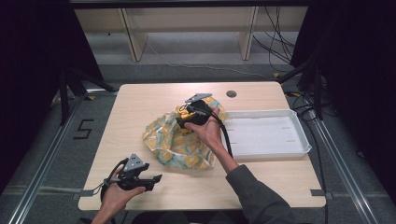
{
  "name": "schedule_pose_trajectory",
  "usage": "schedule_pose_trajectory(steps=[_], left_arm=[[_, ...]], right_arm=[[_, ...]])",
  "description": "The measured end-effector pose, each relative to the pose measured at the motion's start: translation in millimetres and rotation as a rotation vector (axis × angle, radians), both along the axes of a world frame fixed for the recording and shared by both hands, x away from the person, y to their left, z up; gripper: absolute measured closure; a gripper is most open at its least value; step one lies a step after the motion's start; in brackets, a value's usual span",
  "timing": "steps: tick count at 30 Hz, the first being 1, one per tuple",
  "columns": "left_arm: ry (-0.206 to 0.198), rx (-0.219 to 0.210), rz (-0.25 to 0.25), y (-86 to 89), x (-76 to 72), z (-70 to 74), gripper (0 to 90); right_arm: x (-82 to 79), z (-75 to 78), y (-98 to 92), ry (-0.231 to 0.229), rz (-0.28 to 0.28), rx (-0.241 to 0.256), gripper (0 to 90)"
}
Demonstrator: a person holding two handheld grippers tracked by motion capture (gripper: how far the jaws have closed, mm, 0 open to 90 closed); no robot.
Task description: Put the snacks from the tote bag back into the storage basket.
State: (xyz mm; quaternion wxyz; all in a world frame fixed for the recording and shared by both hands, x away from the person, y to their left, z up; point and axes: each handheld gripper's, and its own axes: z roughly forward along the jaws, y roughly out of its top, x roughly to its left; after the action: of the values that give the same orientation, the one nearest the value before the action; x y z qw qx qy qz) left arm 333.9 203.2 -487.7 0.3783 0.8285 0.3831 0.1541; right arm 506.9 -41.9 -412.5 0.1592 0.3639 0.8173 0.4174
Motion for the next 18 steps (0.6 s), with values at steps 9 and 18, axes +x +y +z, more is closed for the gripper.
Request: schedule_pose_trajectory(steps=[9, 18], left_arm=[[0.025, -0.013, 0.003, 0.8, 0.5, -1.0, 31.1], [0.015, -0.018, 0.006, 2.1, -0.8, 1.2, 31.1]], right_arm=[[-2.5, 17.9, -9.9, -0.014, 0.033, 0.042, 22.5], [-17.7, 30.1, -24.2, 0.002, 0.076, 0.044, 22.7]])
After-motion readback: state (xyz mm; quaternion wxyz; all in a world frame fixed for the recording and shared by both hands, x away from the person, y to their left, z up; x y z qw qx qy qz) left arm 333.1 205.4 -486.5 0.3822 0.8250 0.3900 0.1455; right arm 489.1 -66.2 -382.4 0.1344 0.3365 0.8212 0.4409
